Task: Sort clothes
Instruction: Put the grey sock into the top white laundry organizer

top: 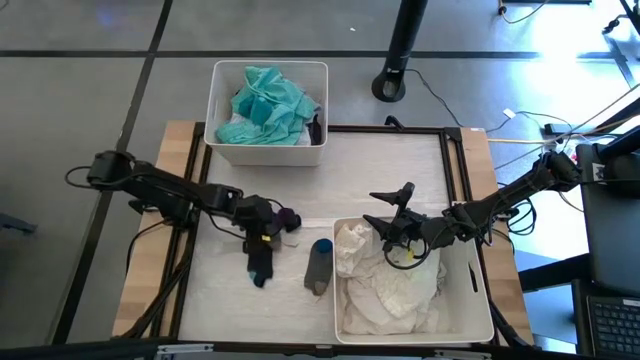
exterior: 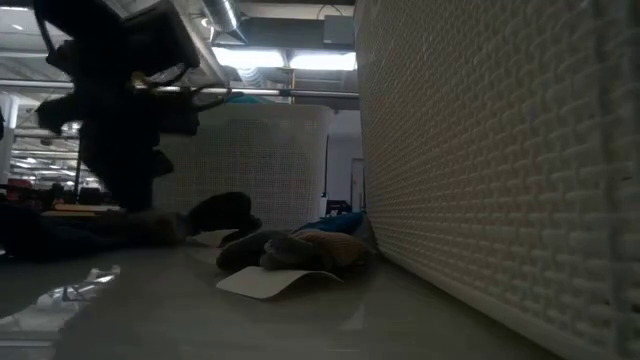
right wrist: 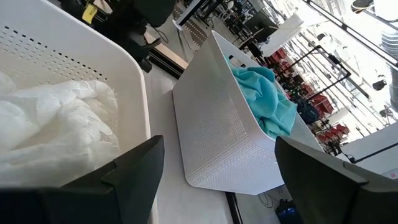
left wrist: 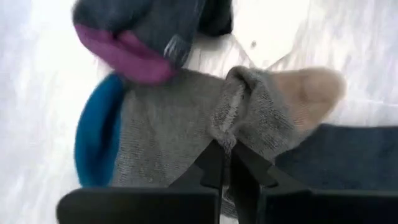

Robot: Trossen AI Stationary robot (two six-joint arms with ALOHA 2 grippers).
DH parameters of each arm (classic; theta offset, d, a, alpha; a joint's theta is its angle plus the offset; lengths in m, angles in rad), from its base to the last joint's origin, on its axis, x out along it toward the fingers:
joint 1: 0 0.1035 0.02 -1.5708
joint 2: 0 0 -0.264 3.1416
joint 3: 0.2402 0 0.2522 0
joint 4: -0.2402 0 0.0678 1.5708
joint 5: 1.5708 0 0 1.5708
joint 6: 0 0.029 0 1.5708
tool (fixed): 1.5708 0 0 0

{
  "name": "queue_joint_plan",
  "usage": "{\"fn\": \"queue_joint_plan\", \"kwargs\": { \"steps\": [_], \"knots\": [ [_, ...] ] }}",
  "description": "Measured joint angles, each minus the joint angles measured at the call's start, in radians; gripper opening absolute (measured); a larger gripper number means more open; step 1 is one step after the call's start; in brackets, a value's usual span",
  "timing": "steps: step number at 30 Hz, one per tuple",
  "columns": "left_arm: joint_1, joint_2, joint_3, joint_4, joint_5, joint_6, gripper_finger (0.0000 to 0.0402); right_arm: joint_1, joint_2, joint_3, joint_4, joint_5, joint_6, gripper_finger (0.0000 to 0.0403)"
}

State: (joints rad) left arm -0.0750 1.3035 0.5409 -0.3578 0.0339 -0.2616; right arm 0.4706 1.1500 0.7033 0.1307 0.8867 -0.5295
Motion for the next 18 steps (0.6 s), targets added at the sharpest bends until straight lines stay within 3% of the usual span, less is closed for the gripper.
{"fn": "queue_joint_plan", "kwargs": {
  "steps": [9, 18],
  "knots": [
    [0.006, -0.131, 0.226, -0.144, -0.02, 0.094, 0.0006, 0.0, 0.0, 0.0, 0.0, 0.0, 0.0, 0.031],
    [0.078, -0.276, 0.491, -0.172, -0.273, 0.35, 0.0003, 0.0, 0.0, 0.0, 0.001, 0.0, 0.0, 0.031]
  ]
}}
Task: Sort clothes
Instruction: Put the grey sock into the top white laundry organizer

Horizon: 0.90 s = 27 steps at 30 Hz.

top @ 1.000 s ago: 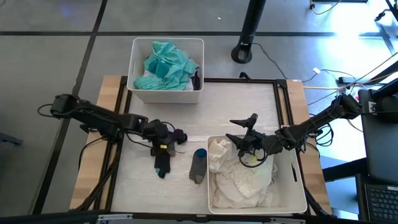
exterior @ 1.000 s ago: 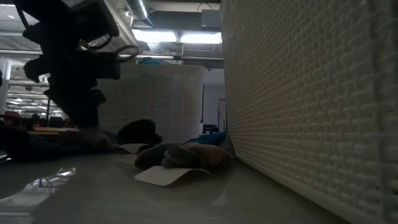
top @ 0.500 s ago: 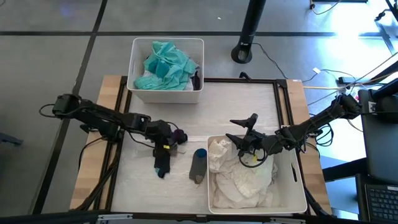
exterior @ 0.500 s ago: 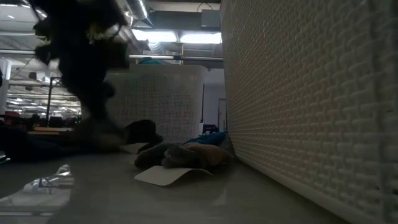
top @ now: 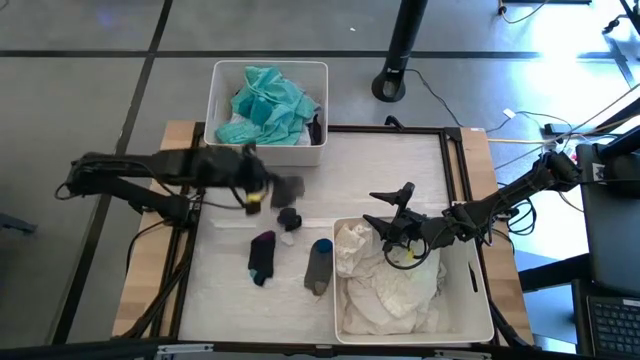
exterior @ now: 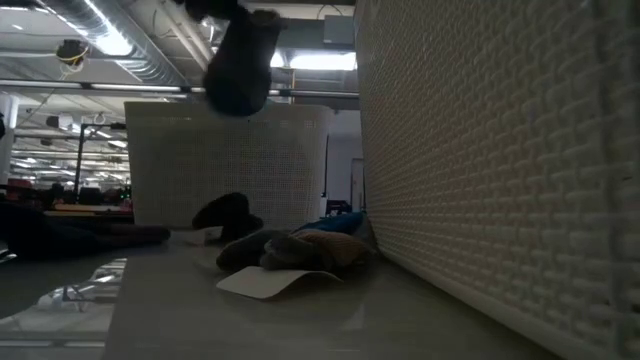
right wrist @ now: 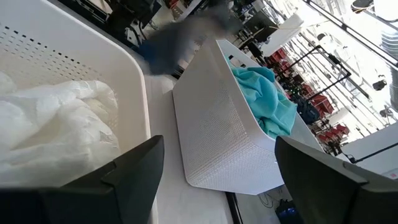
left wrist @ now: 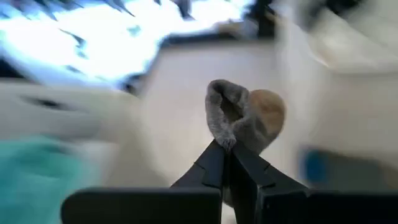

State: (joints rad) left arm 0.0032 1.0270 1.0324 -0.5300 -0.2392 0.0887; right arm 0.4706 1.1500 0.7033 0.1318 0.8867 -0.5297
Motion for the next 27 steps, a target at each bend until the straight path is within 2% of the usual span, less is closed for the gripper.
{"fn": "queue_joint_plan", "kwargs": {
  "steps": [7, 11, 14, 19, 23, 27],
  "knots": [
    [0.126, -0.07, 0.062, 0.142, -0.409, 0.284, 0.0013, 0.0, 0.0, 0.0, 0.0, 0.0, 0.0, 0.031],
    [0.252, -0.081, 0.063, 0.212, -0.544, 0.435, 0.0012, 0.0, 0.0, 0.0, 0.0, 0.0, 0.0, 0.031],
    [0.371, -0.077, 0.061, 0.206, -0.566, 0.468, 0.0009, 0.0, 0.0, 0.0, 0.0, 0.0, 0.0, 0.031],
    [0.535, -0.049, 0.019, 0.187, -0.567, 0.397, 0.0017, 0.0, 0.0, 0.0, 0.0, 0.0, 0.0, 0.031],
    [0.603, -0.024, -0.006, 0.156, -0.566, 0.333, 0.0038, 0.0, 0.0, 0.0, 0.0, -0.003, 0.0, 0.031],
    [0.631, -0.008, -0.007, 0.099, -0.565, 0.278, 0.0078, 0.0, 0.0, 0.0, 0.0, -0.012, 0.0, 0.031]
  ]
}}
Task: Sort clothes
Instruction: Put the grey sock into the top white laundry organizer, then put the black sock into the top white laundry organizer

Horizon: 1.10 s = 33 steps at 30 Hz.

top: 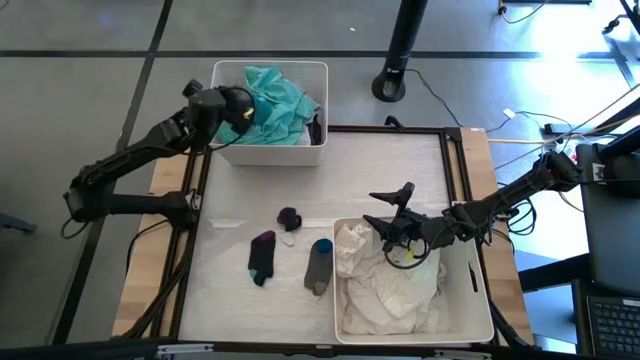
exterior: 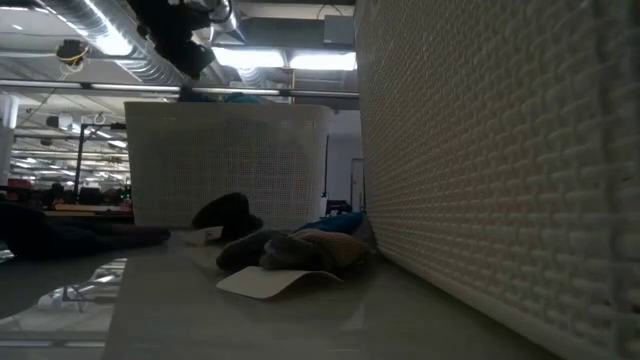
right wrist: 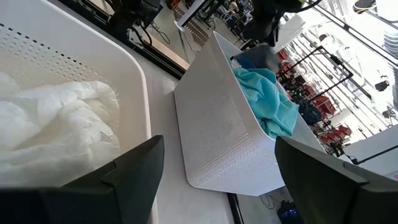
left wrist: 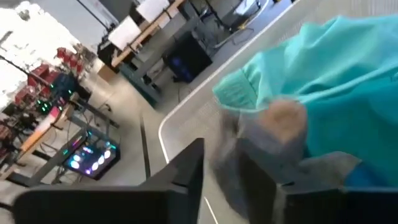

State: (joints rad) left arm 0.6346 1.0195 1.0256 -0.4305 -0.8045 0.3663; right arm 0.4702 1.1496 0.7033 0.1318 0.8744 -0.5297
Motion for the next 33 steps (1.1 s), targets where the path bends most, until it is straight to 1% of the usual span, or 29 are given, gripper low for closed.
{"fn": "queue_joint_plan", "kwargs": {
  "steps": [3, 6, 7, 8, 9, 10, 13, 15, 17, 18, 20, 24, 26, 29, 33],
  "knots": [
    [0.001, 0.0, 0.013, -0.043, 0.0, -0.031, 0.0118, 0.0, 0.0, 0.0, 0.0, -0.002, 0.0, 0.031],
    [-0.027, -0.005, 0.062, -0.098, 0.002, -0.083, 0.0154, 0.0, 0.0, 0.0, 0.0, -0.003, 0.0, 0.031],
    [-0.041, -0.011, 0.08, -0.11, 0.02, -0.112, 0.0163, 0.0, 0.0, 0.0, 0.0, -0.003, 0.0, 0.031],
    [-0.058, -0.019, 0.097, -0.117, 0.061, -0.141, 0.0172, 0.0, 0.0, 0.0, 0.0, -0.003, 0.0, 0.031],
    [-0.076, -0.029, 0.111, -0.12, 0.129, -0.175, 0.0179, 0.0, 0.0, 0.0, 0.0, -0.003, 0.0, 0.031],
    [-0.094, -0.04, 0.12, -0.114, 0.218, -0.213, 0.0184, 0.0, 0.0, 0.0, 0.0, -0.003, 0.0, 0.031],
    [-0.149, -0.065, 0.124, -0.078, 0.555, -0.283, 0.0193, 0.0, 0.0, 0.0, 0.0, -0.003, 0.0, 0.031],
    [-0.19, -0.064, 0.121, -0.08, 0.746, -0.305, 0.0193, 0.0, 0.0, 0.0, 0.0, -0.003, 0.0, 0.031],
    [-0.243, -0.059, 0.097, -0.08, 0.865, -0.334, 0.0191, 0.0, 0.0, 0.0, 0.0, -0.003, 0.0, 0.031],
    [-0.271, -0.055, 0.081, -0.082, 0.9, -0.346, 0.0189, 0.0, 0.0, 0.0, 0.0, -0.003, 0.0, 0.031],
    [-0.331, -0.042, 0.043, -0.087, 0.925, -0.36, 0.0188, 0.0, 0.0, 0.0, 0.0, -0.003, 0.0, 0.031],
    [-0.437, -0.003, -0.047, -0.082, 0.923, -0.36, 0.0188, 0.0, 0.0, 0.0, 0.0, -0.002, 0.0, 0.031],
    [-0.479, 0.024, -0.091, -0.075, 0.905, -0.365, 0.0188, 0.0, 0.0, 0.0, 0.0, -0.002, 0.0, 0.031],
    [-0.528, 0.075, -0.153, -0.061, 0.848, -0.378, 0.0186, 0.0, 0.0, 0.0, 0.0, -0.002, 0.0, 0.031],
    [-0.568, 0.157, -0.223, -0.01, 0.801, -0.377, 0.0184, 0.0, 0.0, 0.0, 0.0, 0.004, 0.0, 0.031]
  ]
}}
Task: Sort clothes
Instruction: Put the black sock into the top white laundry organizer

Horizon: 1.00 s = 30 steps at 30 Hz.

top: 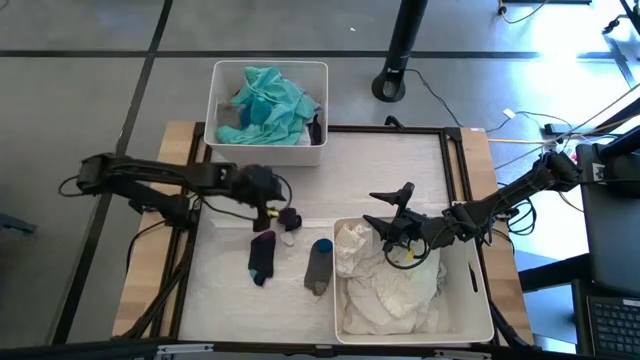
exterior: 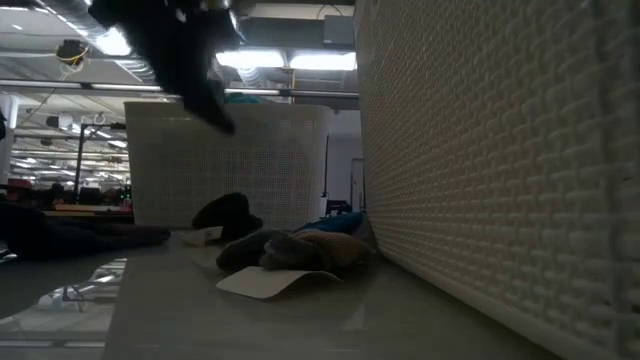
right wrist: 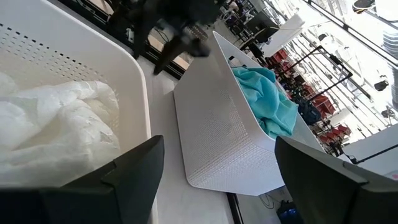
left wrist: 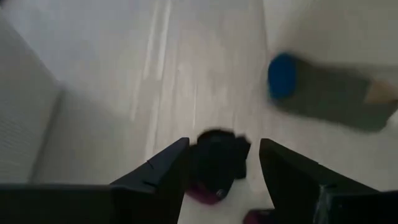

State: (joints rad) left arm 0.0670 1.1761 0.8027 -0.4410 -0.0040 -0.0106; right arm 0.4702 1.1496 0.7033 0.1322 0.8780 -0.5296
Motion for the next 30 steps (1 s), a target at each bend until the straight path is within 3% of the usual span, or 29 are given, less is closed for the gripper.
{"fn": "queue_joint_plan", "kwargs": {
  "steps": [6, 14, 18, 23, 30],
  "knots": [
    [-0.015, 0.141, -0.078, 0.101, -0.019, -0.005, 0.0184, 0.0, 0.0, 0.0, 0.0, 0.002, 0.0, 0.031],
    [-0.015, 0.326, -0.095, 0.184, -0.02, -0.004, 0.0182, 0.0, 0.0, 0.0, 0.0, 0.002, 0.0, 0.031],
    [-0.015, 0.373, -0.095, 0.2, -0.019, 0.014, 0.0138, 0.0, 0.0, 0.0, 0.0, 0.002, 0.0, 0.031],
    [-0.017, 0.359, -0.087, 0.173, -0.019, 0.021, 0.0023, 0.0, 0.0, 0.0, -0.001, 0.002, 0.0, 0.031],
    [-0.035, 0.193, 0.03, 0.025, -0.034, 0.028, 0.0007, 0.0, 0.0, 0.0, 0.0, 0.003, 0.0, 0.031]
  ]
}}
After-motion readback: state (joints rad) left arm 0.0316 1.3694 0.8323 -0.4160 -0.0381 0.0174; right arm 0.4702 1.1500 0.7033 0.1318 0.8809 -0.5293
